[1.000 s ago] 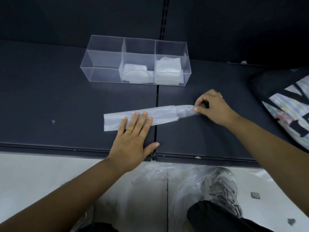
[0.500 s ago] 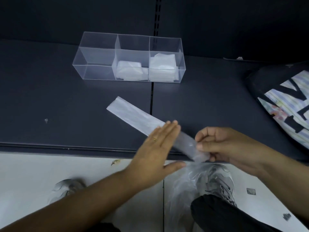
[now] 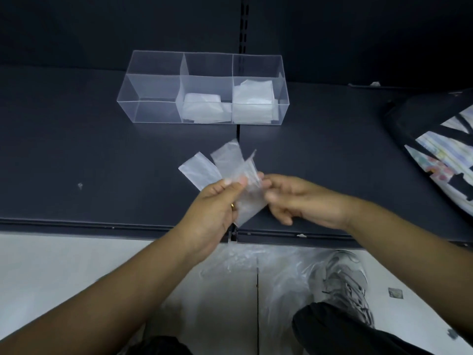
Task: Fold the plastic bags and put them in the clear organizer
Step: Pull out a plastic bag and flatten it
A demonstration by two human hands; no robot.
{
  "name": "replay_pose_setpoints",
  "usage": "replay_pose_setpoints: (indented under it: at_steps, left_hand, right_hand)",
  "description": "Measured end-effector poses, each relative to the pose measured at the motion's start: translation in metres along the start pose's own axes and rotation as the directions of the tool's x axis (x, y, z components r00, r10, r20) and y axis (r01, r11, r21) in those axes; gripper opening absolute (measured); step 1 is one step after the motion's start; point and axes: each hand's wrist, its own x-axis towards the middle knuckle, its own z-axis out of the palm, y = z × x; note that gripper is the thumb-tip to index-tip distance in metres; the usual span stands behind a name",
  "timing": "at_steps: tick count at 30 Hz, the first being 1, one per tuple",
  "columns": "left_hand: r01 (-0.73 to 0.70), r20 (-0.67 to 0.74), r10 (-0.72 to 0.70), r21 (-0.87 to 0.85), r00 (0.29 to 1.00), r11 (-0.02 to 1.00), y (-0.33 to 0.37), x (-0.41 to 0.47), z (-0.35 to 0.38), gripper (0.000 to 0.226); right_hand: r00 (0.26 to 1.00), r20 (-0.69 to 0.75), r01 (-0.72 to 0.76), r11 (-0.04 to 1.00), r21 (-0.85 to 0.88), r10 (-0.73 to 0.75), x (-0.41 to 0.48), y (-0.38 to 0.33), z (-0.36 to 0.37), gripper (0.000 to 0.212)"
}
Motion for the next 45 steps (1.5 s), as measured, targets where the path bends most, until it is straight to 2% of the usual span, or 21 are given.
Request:
replay_pose_setpoints:
  at_steps: [4, 7, 10, 13, 15, 16, 17, 18, 19, 20, 22, 23, 25, 27, 29, 33, 35, 37, 38, 42, 45]
  left_hand:
    - [0.032, -0.092, -0.037, -0.047, 0.995, 0.998, -0.001, 0.014, -0.021, 0.027]
    - [0.066, -0.310, -0.062, 0.001, 0.949, 0.998, 0.003, 0.029, -0.039, 0.016]
    - [0.088, -0.447, -0.046, 0.074, 0.893, 0.993, 0.012, 0.040, -0.056, 0.016]
    - [0.032, -0.544, 0.068, 0.173, 0.836, 0.984, 0.020, 0.046, -0.071, 0.018]
    - [-0.056, -0.576, 0.311, 0.417, 0.756, 0.907, 0.020, 0.042, -0.077, 0.021]
    - [-0.104, -0.498, 0.503, 0.629, 0.706, 0.770, 0.018, 0.035, -0.076, 0.022]
    - [-0.171, -0.315, 0.667, 0.812, 0.675, 0.557, 0.013, 0.026, -0.070, 0.024]
    - [-0.270, -0.073, 0.728, 0.899, 0.682, 0.344, 0.005, 0.017, -0.062, 0.028]
    - [-0.364, 0.148, 0.667, 0.911, 0.730, 0.196, -0.006, 0.008, -0.054, 0.037]
    - [-0.425, 0.305, 0.538, 0.898, 0.786, 0.111, -0.017, 0.002, -0.047, 0.051]
    - [-0.459, 0.423, 0.315, 0.887, 0.850, 0.047, -0.036, -0.004, -0.038, 0.078]
    - [-0.459, 0.433, 0.280, 0.888, 0.857, 0.033, -0.042, -0.005, -0.037, 0.084]
    - [-0.453, 0.422, 0.329, 0.891, 0.845, 0.018, -0.047, -0.005, -0.039, 0.080]
    - [-0.453, 0.385, 0.434, 0.890, 0.814, 0.060, -0.048, -0.006, -0.036, 0.061]
    - [-0.441, 0.291, 0.500, 0.873, 0.815, 0.210, -0.044, -0.007, -0.033, 0.039]
    - [-0.311, 0.090, 0.377, 0.750, 0.922, 0.584, -0.029, -0.005, -0.034, 0.020]
    - [-0.244, 0.020, 0.308, 0.659, 0.951, 0.712, -0.020, -0.002, -0.034, 0.023]
    - [-0.174, -0.034, 0.247, 0.620, 0.968, 0.765, -0.012, 0.001, -0.032, 0.029]
    - [-0.135, -0.073, 0.222, 0.600, 0.972, 0.789, -0.009, 0.003, -0.031, 0.030]
    - [0.022, -0.215, 0.081, 0.437, 0.973, 0.899, -0.002, 0.014, -0.031, 0.029]
    - [0.087, -0.271, -0.010, 0.272, 0.963, 0.958, -0.001, 0.019, -0.033, 0.025]
  right_hand:
    - [0.956, -0.261, -0.147, 0.988, -0.047, 0.130, 0.016, 0.010, 0.014, 0.024]
    - [0.907, -0.387, -0.191, 0.981, -0.025, 0.166, 0.022, 0.015, 0.018, 0.018]
    - [0.882, -0.433, -0.209, 0.978, -0.012, 0.184, 0.024, 0.017, 0.018, 0.016]
    - [0.872, -0.444, -0.233, 0.972, -0.012, 0.204, 0.026, 0.018, 0.018, 0.017]
    - [0.873, -0.439, -0.248, 0.969, -0.022, 0.213, 0.028, 0.018, 0.017, 0.018]
    - [0.875, -0.433, -0.251, 0.968, -0.023, 0.217, 0.028, 0.018, 0.016, 0.018]
    - [0.877, -0.426, -0.253, 0.967, -0.020, 0.220, 0.029, 0.017, 0.016, 0.019]
    - [0.880, -0.421, -0.251, 0.968, -0.016, 0.221, 0.029, 0.016, 0.016, 0.019]
    - [0.881, -0.418, -0.248, 0.969, -0.013, 0.220, 0.029, 0.015, 0.016, 0.020]
    - [0.882, -0.417, -0.247, 0.969, -0.011, 0.220, 0.029, 0.014, 0.016, 0.021]
    - [0.880, -0.414, -0.254, 0.967, 0.003, 0.232, 0.027, 0.011, 0.017, 0.020]
    - [0.877, -0.412, -0.262, 0.965, 0.023, 0.248, 0.026, 0.009, 0.017, 0.019]
    - [0.871, -0.402, -0.268, 0.959, 0.095, 0.283, 0.020, 0.004, 0.018, 0.013]
    - [0.880, -0.370, -0.245, 0.951, 0.187, 0.299, 0.014, -0.005, 0.019, 0.007]
    - [0.898, -0.351, -0.203, 0.957, 0.209, 0.267, 0.008, -0.017, 0.017, 0.010]
    - [0.906, -0.421, -0.062, 0.997, -0.055, 0.033, 0.004, -0.026, -0.002, 0.032]
    - [0.943, -0.332, -0.019, 0.996, -0.089, -0.012, 0.008, -0.021, -0.003, 0.045]
    - [0.971, -0.239, -0.040, 0.997, -0.066, 0.023, 0.017, -0.009, 0.007, 0.043]
    - [0.969, -0.245, -0.057, 0.996, -0.062, 0.041, 0.022, -0.003, 0.013, 0.038]
    - [0.877, -0.479, -0.096, 0.992, -0.085, 0.044, 0.039, 0.014, 0.028, 0.011]
    - [0.815, -0.577, -0.128, 0.989, -0.081, 0.058, 0.044, 0.016, 0.030, 0.011]
